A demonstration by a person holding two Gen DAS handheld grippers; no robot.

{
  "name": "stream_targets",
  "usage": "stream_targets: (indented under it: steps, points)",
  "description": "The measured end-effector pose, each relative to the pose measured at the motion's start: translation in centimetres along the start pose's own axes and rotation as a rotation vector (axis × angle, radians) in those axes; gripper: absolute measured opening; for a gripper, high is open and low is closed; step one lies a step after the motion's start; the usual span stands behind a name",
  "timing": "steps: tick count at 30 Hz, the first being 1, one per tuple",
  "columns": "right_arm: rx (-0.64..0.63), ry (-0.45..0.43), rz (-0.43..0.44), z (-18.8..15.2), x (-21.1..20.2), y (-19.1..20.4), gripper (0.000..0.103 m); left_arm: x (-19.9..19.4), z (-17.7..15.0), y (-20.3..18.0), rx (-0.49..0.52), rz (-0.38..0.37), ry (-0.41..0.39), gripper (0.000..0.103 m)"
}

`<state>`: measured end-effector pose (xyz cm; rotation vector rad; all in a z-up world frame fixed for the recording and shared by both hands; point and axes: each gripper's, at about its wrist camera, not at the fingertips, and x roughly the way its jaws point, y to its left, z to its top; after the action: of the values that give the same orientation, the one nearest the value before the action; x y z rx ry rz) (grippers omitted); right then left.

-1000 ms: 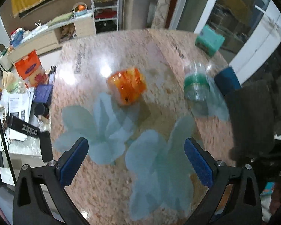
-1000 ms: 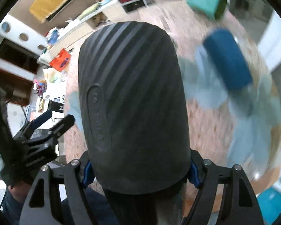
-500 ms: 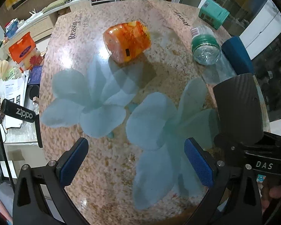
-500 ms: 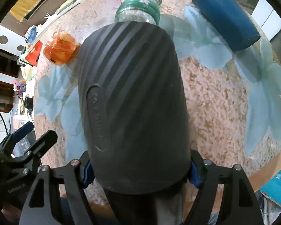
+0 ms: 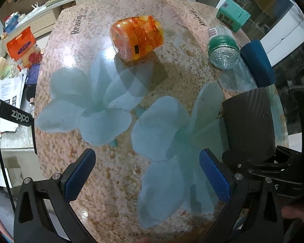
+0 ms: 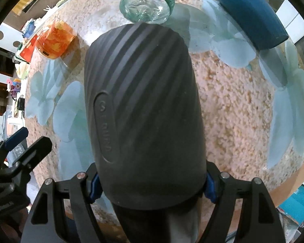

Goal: Flip cup upright
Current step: 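Carry the black cup with the right gripper toward the left gripper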

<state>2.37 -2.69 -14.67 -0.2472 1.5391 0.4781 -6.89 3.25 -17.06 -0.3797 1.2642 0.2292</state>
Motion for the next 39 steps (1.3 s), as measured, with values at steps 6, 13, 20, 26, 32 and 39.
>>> stream_targets:
  steps: [6,13,20,26,32,39]
  points:
    - [0.006,0.004,0.005,0.2,0.0,1.3,0.077,-0.2,0.0,0.0,-0.001,0.008,0.005,0.103]
    - [0.023,-0.004,0.023,0.3,0.1,0.8,0.097,-0.6,0.0,-0.6,0.042,0.042,-0.012,0.103]
    - [0.004,-0.039,0.024,0.1,-1.1,-0.3,0.103,-1.3,-0.1,-0.8,0.049,0.04,-0.006,0.103]
    - [0.004,-0.069,0.039,-0.4,-3.5,-1.2,0.103,-1.9,0.2,-1.2,0.008,0.019,0.039,0.103]
    - [-0.01,-0.113,0.081,-0.9,-7.5,-3.5,0.103,-3.2,1.2,-2.4,-0.029,-0.01,0.068,0.103]
    - [-0.002,-0.171,0.094,-0.8,-11.7,-8.0,0.103,-3.8,2.5,-5.7,-0.056,-0.059,0.089,0.103]
